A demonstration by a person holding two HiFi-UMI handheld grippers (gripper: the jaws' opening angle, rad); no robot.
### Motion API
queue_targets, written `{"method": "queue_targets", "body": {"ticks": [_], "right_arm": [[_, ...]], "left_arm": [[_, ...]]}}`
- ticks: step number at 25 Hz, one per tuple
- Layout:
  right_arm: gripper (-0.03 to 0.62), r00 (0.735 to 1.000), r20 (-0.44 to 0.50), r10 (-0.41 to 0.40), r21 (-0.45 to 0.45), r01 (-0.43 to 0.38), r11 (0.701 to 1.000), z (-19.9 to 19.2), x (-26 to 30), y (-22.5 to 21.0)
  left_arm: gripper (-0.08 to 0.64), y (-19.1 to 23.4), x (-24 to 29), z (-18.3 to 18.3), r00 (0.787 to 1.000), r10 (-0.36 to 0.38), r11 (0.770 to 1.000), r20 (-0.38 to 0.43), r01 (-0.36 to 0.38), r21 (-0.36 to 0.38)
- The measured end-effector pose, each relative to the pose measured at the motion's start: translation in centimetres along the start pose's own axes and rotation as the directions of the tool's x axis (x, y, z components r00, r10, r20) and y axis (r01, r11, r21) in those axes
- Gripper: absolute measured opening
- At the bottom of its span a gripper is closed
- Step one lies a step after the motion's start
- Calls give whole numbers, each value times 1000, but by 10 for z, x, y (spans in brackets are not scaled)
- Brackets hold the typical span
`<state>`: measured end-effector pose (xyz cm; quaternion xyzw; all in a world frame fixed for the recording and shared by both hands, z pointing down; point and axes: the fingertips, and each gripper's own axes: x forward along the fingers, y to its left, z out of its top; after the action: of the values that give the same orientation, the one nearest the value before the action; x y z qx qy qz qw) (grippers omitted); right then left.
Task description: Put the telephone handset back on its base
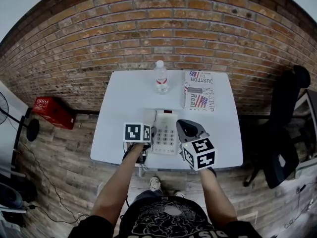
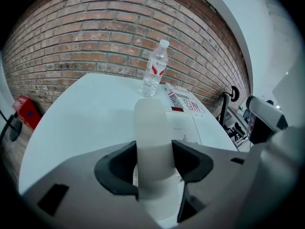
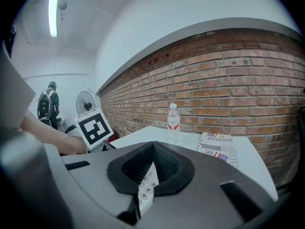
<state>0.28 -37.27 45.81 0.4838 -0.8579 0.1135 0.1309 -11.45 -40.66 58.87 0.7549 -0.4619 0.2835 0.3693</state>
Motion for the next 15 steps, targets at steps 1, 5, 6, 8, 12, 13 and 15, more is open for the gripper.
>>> {"method": "queue_targets", "body": {"ticks": [1, 5, 6, 8, 12, 13, 15], "right_arm": [[2, 1000, -1, 0, -1, 0, 1000, 0, 0, 0], [2, 1000, -2, -4, -1, 4, 1000, -1, -3, -1], [2, 1000, -2, -5, -1, 5, 1000, 0, -3, -1], [2, 1000, 0, -5, -2, 5, 1000, 0, -5, -1], [2, 1000, 1, -2, -6, 2, 1000, 0, -9, -1], [2, 1000, 1, 0, -7, 0, 1000, 0, -10, -1], [2, 1000, 2, 5, -10, -5, 1000, 0, -12, 0]], "left_arm": [[230, -1, 0, 0, 1000, -5, 1000, 3, 5, 2], [232, -2, -1, -1, 1000, -16, 1000, 10, 16, 1], [233, -2, -1, -1, 1000, -17, 1000, 13, 17, 2], [233, -3, -1, -1, 1000, -24, 1000, 18, 23, 2], [233, -4, -3, -2, 999, -28, 1000, 24, 28, -4], [236, -4, -4, -3, 999, -26, 1000, 26, 26, -5], [236, -4, -6, -4, 999, -22, 1000, 30, 23, -7]]}}
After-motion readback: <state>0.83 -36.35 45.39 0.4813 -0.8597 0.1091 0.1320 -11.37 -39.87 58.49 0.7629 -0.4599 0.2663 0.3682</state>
